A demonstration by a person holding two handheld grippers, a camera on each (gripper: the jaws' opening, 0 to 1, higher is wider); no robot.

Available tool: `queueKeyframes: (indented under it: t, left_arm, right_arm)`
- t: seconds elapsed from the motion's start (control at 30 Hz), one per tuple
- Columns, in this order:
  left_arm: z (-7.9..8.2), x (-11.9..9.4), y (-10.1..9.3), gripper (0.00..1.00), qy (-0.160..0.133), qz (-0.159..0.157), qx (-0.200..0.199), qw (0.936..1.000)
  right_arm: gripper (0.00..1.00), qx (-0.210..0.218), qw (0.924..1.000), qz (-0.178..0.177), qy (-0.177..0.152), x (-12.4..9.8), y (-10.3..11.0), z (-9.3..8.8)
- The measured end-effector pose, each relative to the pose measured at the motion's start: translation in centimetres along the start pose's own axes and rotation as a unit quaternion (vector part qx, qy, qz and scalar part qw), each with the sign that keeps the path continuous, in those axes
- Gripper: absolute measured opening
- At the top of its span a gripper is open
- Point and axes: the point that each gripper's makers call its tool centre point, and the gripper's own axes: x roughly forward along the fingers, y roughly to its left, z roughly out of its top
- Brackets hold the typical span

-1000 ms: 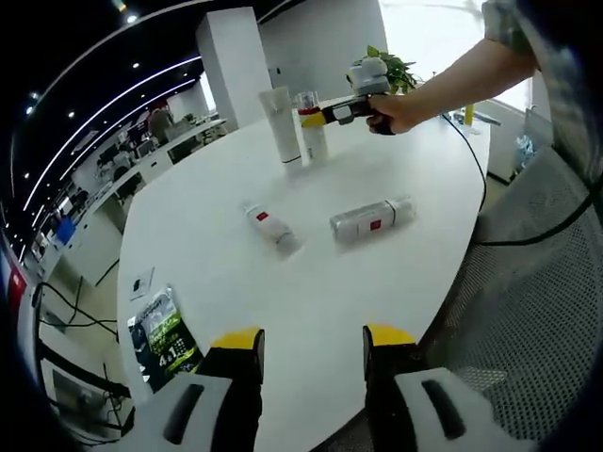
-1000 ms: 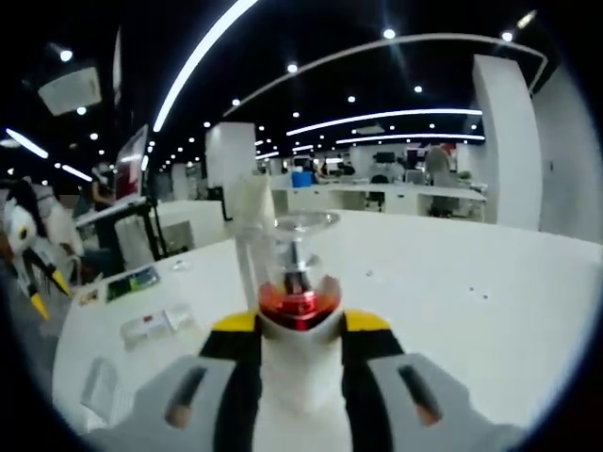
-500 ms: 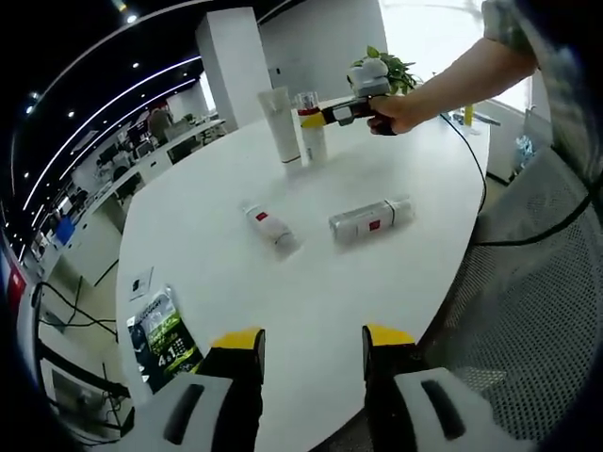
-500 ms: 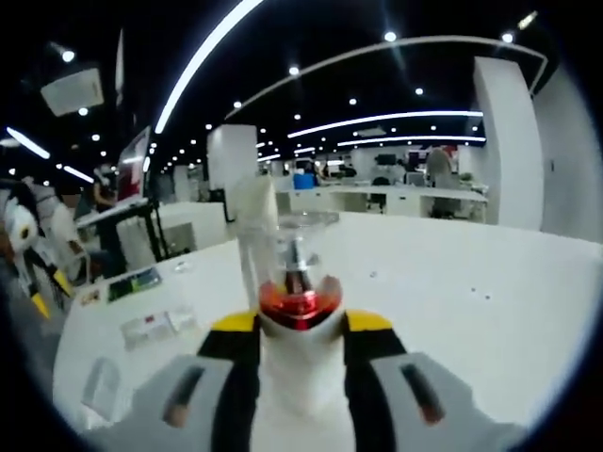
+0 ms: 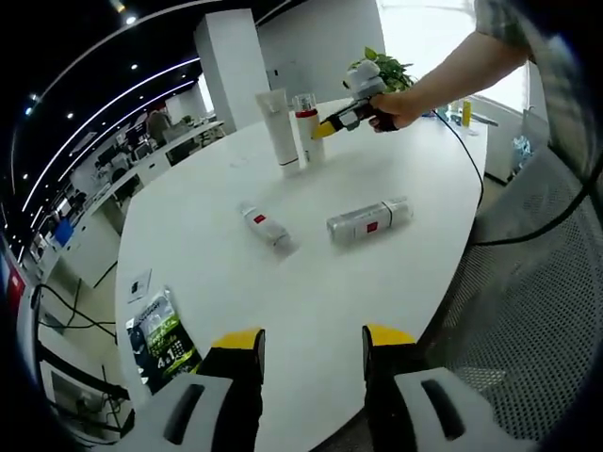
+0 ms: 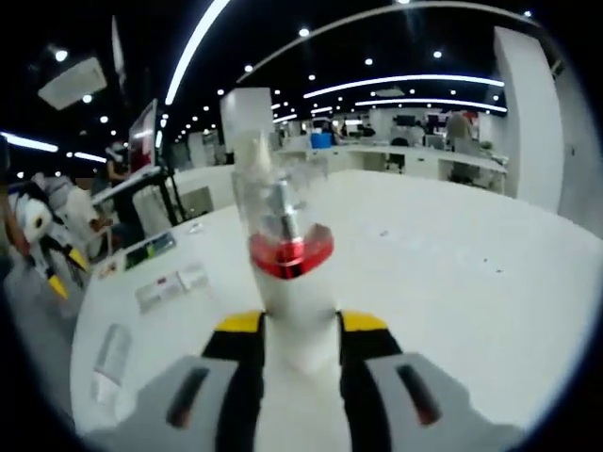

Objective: Arrange the skincare products in the storage area until every visible bottle or jar stands upright without overlapping.

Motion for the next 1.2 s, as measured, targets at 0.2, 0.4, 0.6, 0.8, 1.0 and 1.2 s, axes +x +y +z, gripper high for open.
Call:
queueKeyframes:
  t: [0.2, 0.4, 0.6, 0.8, 1.0, 1.2]
  left_arm:
    - [0.1, -0.1, 0.1, 0.42, -0.002, 0.003, 0.001, 1.0000]
    - [0.1, -0.1, 0.2, 0.42, -0.003, 0.005, 0.001, 1.0000]
    - [0.0, -0.1, 0.3, 0.42, -0.002, 0.008, 0.002, 1.0000]
    - [-0.1, -0.1, 0.4, 0.42, 0.000, 0.010, 0.003, 0.9999]
    - [-0.2, -0.1, 0.5, 0.42, 0.001, 0.013, 0.003, 0.9999]
    - [-0.1, -0.2, 0.6, 0.42, 0.000, 0.016, 0.002, 0.9999]
  right_arm:
    - [0.28, -0.004, 1.0000, -0.002, 0.006, 0.6, 0.3, -0.1]
    - [0.28, -0.011, 0.9999, -0.007, 0.010, 1.1, 0.1, 0.1]
    - [0.28, -0.010, 0.9999, -0.010, 0.010, 1.6, 0.1, 0.3]
    - [0.28, -0.010, 0.9999, -0.007, 0.011, 2.0, 0.2, 0.5]
    - [0.29, -0.008, 0.9999, -0.006, 0.011, 2.0, 0.1, 0.5]
    - [0.34, 0.042, 0.9987, -0.029, 0.000, 0.9, 0.3, 0.7]
